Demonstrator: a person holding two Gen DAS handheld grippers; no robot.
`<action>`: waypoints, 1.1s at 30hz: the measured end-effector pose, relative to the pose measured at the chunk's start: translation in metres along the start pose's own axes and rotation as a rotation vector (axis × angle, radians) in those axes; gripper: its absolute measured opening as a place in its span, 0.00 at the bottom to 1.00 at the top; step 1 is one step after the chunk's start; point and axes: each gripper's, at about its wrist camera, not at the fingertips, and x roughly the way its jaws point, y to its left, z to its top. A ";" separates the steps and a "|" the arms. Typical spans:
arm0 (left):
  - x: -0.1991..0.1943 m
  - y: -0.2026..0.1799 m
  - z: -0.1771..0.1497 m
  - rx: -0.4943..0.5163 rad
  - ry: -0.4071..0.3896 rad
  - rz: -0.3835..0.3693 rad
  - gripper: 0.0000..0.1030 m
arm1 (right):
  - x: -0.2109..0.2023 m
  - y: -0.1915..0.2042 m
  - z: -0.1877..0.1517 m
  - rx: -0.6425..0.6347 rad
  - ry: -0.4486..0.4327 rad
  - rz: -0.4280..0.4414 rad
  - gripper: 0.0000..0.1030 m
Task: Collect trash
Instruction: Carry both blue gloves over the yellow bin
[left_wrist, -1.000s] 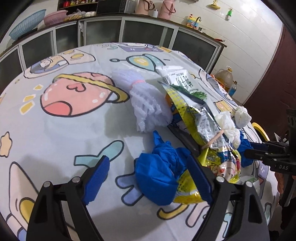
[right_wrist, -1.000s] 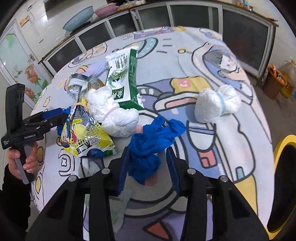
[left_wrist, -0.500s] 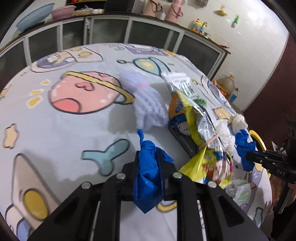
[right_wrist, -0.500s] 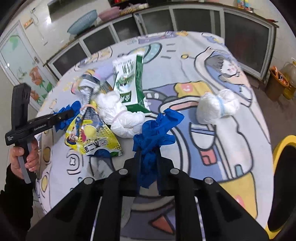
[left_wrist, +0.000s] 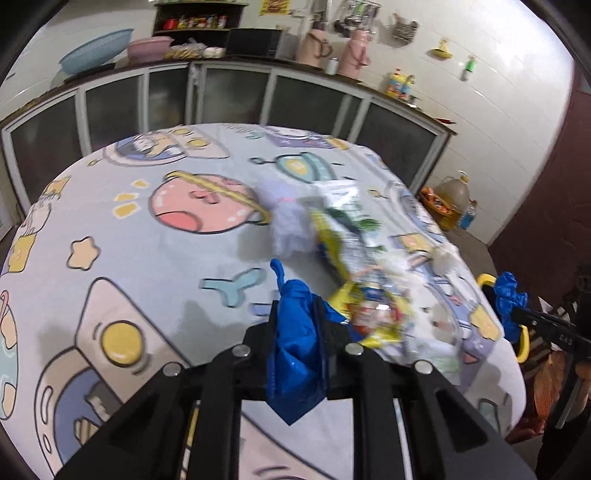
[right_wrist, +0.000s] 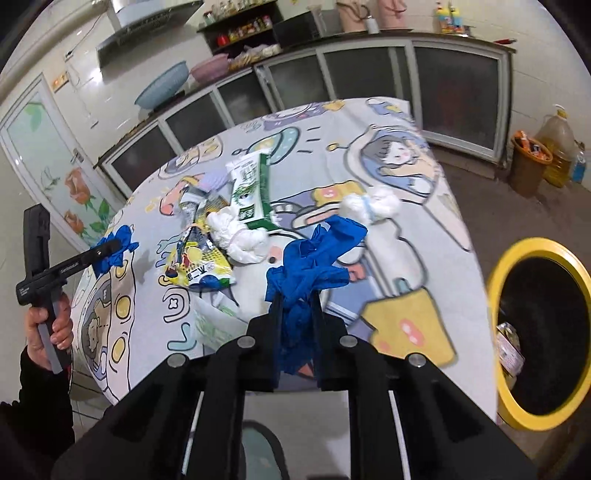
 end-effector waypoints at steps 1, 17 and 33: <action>-0.001 -0.008 -0.001 0.011 -0.003 -0.010 0.14 | -0.006 -0.006 -0.003 0.011 -0.009 -0.005 0.13; 0.057 -0.243 0.013 0.331 0.059 -0.326 0.15 | -0.093 -0.139 -0.038 0.249 -0.134 -0.233 0.13; 0.173 -0.422 0.002 0.493 0.240 -0.459 0.15 | -0.076 -0.240 -0.055 0.429 -0.088 -0.340 0.13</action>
